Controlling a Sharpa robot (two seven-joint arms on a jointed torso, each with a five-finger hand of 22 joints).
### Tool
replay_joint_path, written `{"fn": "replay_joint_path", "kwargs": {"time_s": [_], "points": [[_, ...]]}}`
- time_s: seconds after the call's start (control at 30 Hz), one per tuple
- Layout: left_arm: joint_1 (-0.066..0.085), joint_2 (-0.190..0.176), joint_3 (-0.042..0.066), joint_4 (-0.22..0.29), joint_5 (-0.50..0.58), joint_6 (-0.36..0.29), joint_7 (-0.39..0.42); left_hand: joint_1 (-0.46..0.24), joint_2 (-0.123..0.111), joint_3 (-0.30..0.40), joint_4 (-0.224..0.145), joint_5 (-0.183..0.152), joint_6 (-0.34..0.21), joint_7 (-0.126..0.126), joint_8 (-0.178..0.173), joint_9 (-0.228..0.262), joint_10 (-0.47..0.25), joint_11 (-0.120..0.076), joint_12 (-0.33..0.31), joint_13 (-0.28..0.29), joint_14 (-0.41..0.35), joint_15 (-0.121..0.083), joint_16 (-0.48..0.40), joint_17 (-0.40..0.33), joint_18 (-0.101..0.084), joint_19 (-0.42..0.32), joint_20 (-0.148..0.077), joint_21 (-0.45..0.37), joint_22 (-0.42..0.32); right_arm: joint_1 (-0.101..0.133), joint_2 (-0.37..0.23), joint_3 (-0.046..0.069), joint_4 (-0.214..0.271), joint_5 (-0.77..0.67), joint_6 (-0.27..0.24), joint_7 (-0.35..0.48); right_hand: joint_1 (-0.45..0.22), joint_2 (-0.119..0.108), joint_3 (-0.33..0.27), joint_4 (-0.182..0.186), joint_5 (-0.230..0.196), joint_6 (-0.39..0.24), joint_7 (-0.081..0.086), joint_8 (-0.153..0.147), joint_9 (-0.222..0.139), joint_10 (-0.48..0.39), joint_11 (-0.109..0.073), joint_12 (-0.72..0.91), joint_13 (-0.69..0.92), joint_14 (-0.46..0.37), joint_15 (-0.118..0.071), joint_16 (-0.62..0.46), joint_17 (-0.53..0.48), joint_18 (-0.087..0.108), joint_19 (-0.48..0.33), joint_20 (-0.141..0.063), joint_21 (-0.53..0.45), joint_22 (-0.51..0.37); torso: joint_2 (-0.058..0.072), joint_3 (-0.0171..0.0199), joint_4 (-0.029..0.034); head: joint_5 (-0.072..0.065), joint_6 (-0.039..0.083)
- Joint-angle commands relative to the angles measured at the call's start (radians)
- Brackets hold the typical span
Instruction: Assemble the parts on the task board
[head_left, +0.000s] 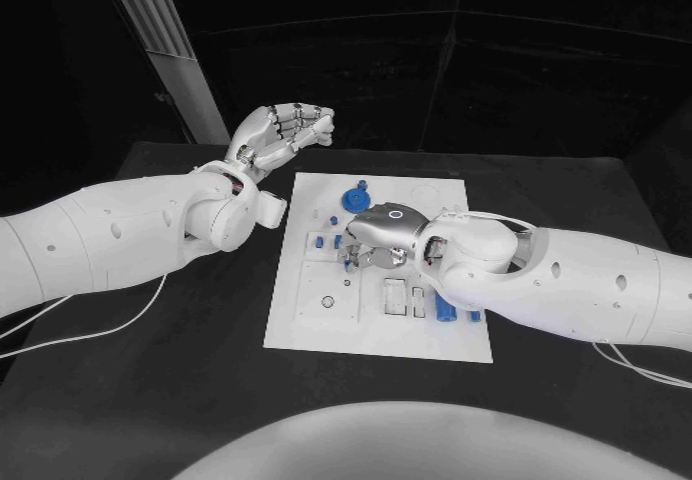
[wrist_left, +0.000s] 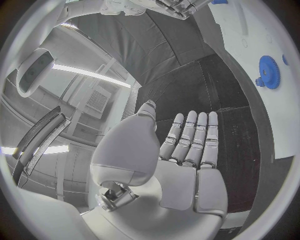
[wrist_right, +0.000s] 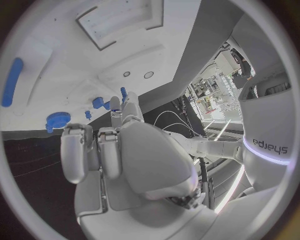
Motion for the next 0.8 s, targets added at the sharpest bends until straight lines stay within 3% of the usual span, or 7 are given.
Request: {"fn": "replay_joint_path", "kwargs": {"time_s": [0.03, 0.57, 0.8], "points": [[0.001, 0.002, 0.001, 0.0, 0.003, 0.012, 0.155, -0.003, 0.011, -0.007, 0.001, 0.006, -0.006, 0.092, 0.005, 0.0, -0.007, 0.002, 0.006, -0.001, -0.008, -0.002, 0.003, -0.001, -0.014, 0.008, -0.001, -0.005, -0.001, -0.003, 0.001, 0.0, -0.003, -0.017, 0.045, -0.003, 0.012, 0.0, 0.008, -0.001, 0.003, -0.003, 0.007, 0.0, 0.0, -0.001, 0.009, -0.007, -0.001, 0.102, 0.006, 0.002, 0.26, -0.012, 0.067, 0.008, -0.004, 0.223, 0.001, -0.0004, 0.0013, -0.001, 0.0], [0.001, 0.0, 0.001, 0.002, 0.003, 0.011, 0.155, -0.003, 0.011, -0.008, 0.001, 0.006, -0.007, 0.092, 0.006, 0.0, -0.007, 0.002, 0.006, -0.001, -0.008, -0.002, 0.003, -0.002, -0.014, 0.008, -0.001, -0.005, -0.001, -0.018, 0.018, 0.0, -0.018, -0.025, 0.055, 0.007, 0.012, 0.0, 0.009, -0.001, 0.003, -0.003, 0.007, -0.001, 0.0, -0.001, 0.009, -0.008, -0.001, 0.102, 0.006, 0.002, 0.26, -0.011, 0.066, 0.008, -0.007, 0.222, 0.0, 0.0001, 0.0, 0.004, 0.0], [0.001, 0.001, 0.001, 0.002, 0.003, 0.01, 0.155, -0.003, 0.011, -0.008, 0.001, 0.006, -0.007, 0.092, 0.006, 0.0, -0.007, 0.002, 0.006, -0.001, -0.008, -0.002, 0.003, -0.002, -0.014, 0.008, -0.001, -0.005, -0.001, -0.019, 0.019, 0.0, -0.023, -0.026, 0.054, 0.011, 0.012, 0.001, 0.009, -0.001, 0.003, -0.004, 0.007, -0.002, 0.0, -0.001, 0.009, -0.008, -0.001, 0.102, 0.007, 0.002, 0.26, -0.011, 0.065, 0.008, -0.009, 0.221, 0.0, 0.0003, 0.0012, -0.001, 0.0]]}}
